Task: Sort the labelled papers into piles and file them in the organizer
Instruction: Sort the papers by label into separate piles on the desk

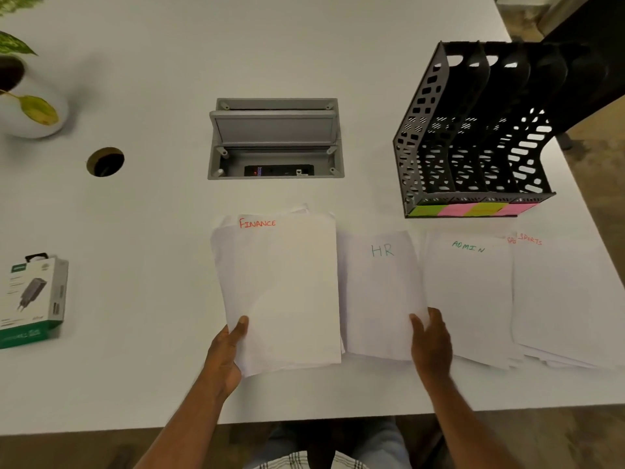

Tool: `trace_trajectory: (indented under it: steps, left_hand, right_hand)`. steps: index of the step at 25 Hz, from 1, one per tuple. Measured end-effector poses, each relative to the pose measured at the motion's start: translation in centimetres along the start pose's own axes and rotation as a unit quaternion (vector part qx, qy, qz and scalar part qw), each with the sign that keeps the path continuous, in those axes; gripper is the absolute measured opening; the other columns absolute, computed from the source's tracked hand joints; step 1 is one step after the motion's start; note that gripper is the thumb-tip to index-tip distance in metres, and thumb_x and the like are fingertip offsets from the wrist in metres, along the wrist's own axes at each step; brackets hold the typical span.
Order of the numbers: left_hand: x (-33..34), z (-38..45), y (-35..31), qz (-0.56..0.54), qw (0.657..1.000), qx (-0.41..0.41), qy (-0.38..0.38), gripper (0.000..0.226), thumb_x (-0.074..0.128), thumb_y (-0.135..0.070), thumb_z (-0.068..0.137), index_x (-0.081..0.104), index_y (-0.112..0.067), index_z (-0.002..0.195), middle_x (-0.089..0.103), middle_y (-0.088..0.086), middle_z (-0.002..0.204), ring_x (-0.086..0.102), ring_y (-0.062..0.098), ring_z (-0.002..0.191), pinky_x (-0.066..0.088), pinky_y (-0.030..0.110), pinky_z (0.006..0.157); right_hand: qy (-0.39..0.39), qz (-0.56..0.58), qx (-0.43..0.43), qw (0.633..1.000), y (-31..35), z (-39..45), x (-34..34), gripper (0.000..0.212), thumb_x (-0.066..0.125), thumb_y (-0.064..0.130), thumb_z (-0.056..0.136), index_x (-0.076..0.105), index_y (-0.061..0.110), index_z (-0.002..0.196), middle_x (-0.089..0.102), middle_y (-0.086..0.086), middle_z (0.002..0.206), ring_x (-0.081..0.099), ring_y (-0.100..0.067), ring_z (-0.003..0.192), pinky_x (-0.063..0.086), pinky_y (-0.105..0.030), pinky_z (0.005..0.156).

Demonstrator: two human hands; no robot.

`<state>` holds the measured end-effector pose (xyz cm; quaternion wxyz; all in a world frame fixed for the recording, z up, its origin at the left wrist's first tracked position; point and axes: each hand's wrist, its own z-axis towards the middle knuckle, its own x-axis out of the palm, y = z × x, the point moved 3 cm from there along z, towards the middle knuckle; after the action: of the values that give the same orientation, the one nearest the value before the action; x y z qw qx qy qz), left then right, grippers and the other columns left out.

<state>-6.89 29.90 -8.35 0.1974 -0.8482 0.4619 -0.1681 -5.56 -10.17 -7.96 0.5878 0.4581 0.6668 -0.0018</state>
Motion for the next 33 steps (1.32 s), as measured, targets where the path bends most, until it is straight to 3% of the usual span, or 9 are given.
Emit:
trace_trajectory:
  steps: [4,6,9,11,14,17,22,27,33]
  left_hand:
    - [-0.6,0.3,0.0,0.012,1.0,-0.007,0.009,0.041,0.069,-0.036,0.089,0.063,-0.017,0.125,0.069,0.013,0.121,0.062,0.039,0.113,0.05,0.062,0.096]
    - [-0.8,0.3,0.1,0.014,1.0,-0.009,0.017,0.036,0.07,-0.037,0.088,0.065,-0.019,0.12,0.07,0.013,0.119,0.063,0.038,0.11,0.056,0.057,0.087]
    - [-1.1,0.3,-0.1,0.013,0.999,-0.008,0.028,0.039,0.074,-0.039,0.08,0.066,-0.021,0.114,0.073,0.012,0.112,0.066,0.037,0.104,0.06,0.048,0.073]
    - [-1.1,0.2,-0.1,0.02,0.999,-0.006,0.039,0.046,0.075,-0.039,0.076,0.066,-0.02,0.116,0.074,0.011,0.109,0.066,0.037,0.104,0.06,0.049,0.074]
    - [-1.3,0.0,-0.5,0.021,0.999,-0.003,0.046,0.043,0.076,-0.039,0.076,0.066,-0.021,0.114,0.076,0.01,0.104,0.067,0.036,0.101,0.061,0.047,0.068]
    - [-1.9,-0.1,-0.9,0.002,0.999,-0.008,0.043,0.036,0.073,-0.037,0.083,0.067,-0.02,0.115,0.077,0.011,0.106,0.068,0.036,0.102,0.061,0.046,0.067]
    - [-2.7,-0.1,-1.0,-0.021,0.999,-0.017,0.041,0.046,0.076,-0.04,0.077,0.068,-0.018,0.116,0.077,0.011,0.11,0.068,0.035,0.106,0.06,0.046,0.077]
    - [-3.4,0.0,-1.1,-0.056,0.998,-0.015,0.023,0.034,0.074,-0.036,0.084,0.069,-0.02,0.114,0.074,0.009,0.114,0.067,0.032,0.105,0.058,0.041,0.075]
    - [-4.2,0.1,-1.9,-0.172,0.984,-0.022,0.043,0.055,0.073,-0.03,0.08,0.063,-0.013,0.132,0.07,0.011,0.125,0.061,0.031,0.12,0.045,0.05,0.108]
  right_hand:
    - [-0.047,-0.106,0.018,0.993,0.3,-0.5,0.6,0.081,0.084,0.02,0.075,0.039,0.007,0.141,0.052,-0.024,0.135,0.047,-0.045,0.124,0.046,-0.059,0.097]
    - [-0.08,-0.049,-0.018,0.995,2.2,-1.7,1.4,0.08,0.082,0.02,0.077,0.038,0.01,0.143,0.049,-0.019,0.139,0.045,-0.038,0.127,0.044,-0.055,0.101]
    - [0.056,0.146,-0.021,0.987,6.8,-4.4,4.8,0.038,0.072,0.03,0.089,0.057,0.017,0.121,0.063,-0.003,0.114,0.063,-0.024,0.106,0.051,-0.027,0.083]
    - [0.169,0.211,0.015,0.963,9.6,-6.5,7.2,0.031,0.075,0.037,0.086,0.06,0.021,0.107,0.068,0.008,0.098,0.067,-0.009,0.091,0.048,-0.013,0.068]
    - [0.154,0.216,-0.008,0.964,11.8,-8.4,9.1,0.029,0.077,0.034,0.084,0.052,0.021,0.079,0.058,0.011,0.071,0.055,-0.007,0.06,0.044,-0.01,0.055]
    - [0.119,0.191,-0.033,0.974,12.0,-8.0,9.3,0.038,0.07,0.031,0.09,0.044,0.022,0.064,0.044,0.011,0.056,0.039,-0.004,0.05,0.037,-0.017,0.051]
    - [0.079,0.135,-0.084,0.984,11.8,-7.1,7.9,0.02,0.057,0.026,0.1,0.071,0.018,0.088,0.066,0.014,0.074,0.062,-0.001,0.069,0.042,-0.007,0.065]
    - [-0.078,0.138,-0.033,0.987,10.2,-3.9,4.3,0.025,0.044,0.016,0.104,0.065,0.009,0.116,0.07,-0.011,0.114,0.063,-0.027,0.105,0.04,-0.024,0.087]
    - [-0.048,0.087,-0.05,0.994,8.2,-3.4,4.8,0.027,0.042,0.025,0.105,0.064,0.01,0.114,0.07,-0.011,0.108,0.064,-0.033,0.099,0.05,-0.038,0.086]
